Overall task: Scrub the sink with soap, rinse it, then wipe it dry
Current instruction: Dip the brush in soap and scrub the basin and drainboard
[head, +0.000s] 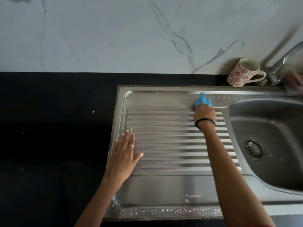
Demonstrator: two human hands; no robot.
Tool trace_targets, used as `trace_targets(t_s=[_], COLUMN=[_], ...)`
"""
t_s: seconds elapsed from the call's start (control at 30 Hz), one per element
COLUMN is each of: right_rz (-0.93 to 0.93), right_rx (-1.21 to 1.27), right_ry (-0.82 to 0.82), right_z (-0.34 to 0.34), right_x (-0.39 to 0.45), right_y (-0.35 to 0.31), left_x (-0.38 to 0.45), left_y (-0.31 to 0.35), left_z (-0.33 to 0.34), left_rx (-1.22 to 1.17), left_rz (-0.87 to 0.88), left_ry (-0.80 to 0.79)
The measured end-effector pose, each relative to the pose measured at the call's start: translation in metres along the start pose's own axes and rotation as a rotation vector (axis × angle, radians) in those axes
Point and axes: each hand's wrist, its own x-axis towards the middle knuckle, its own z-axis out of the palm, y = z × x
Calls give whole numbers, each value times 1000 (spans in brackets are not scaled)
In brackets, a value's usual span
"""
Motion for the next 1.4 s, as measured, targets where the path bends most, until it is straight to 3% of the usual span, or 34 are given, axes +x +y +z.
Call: trace_targets(t_s=[0.1, 0.23, 0.33, 0.4, 0.57, 0.7, 0.77, 0.87, 0.97, 1.07, 1.23, 1.4], right_rz=[-81, -433, -611, -589, -275, -175, -238, -499, -649, -563, -188, -39], right_rx=[88, 26, -105, -135, -149, -50, -2, -56, -152, -161, -144, 31], right_ry=[-65, -237, -298, -265, -96, -74, -141, -268, -291, -241, -49, -44], right_z=[29, 60, 48, 30, -6, 7, 28, 47, 42, 18, -30, 3], right_x=[-34, -85, -79, -51, -4, -22, -47, -86, -77, -37, 13, -20], right_y=[-42, -94, -89, -65, 5, -10, -36, -66, -54, -10, 55, 5], left_x=[-14, -29, -47, -61, -97, -112, -111, -106, -99, -97, -99, -95], left_y=[5, 14, 22, 23, 29, 30, 28, 30, 33, 36, 42, 43], left_z=[-3, 6, 14, 19, 28, 28, 30, 32, 34, 37, 43, 40], left_rx=[28, 105, 124, 182, 185, 161, 179, 175, 169, 136, 92, 34], left_rz=[-37, -25, 61, 127, 125, 52, 51, 37, 32, 4, 12, 14], left_ry=[-37, 35, 45, 71, 2, -65, -73, -99, -86, -103, -117, -111])
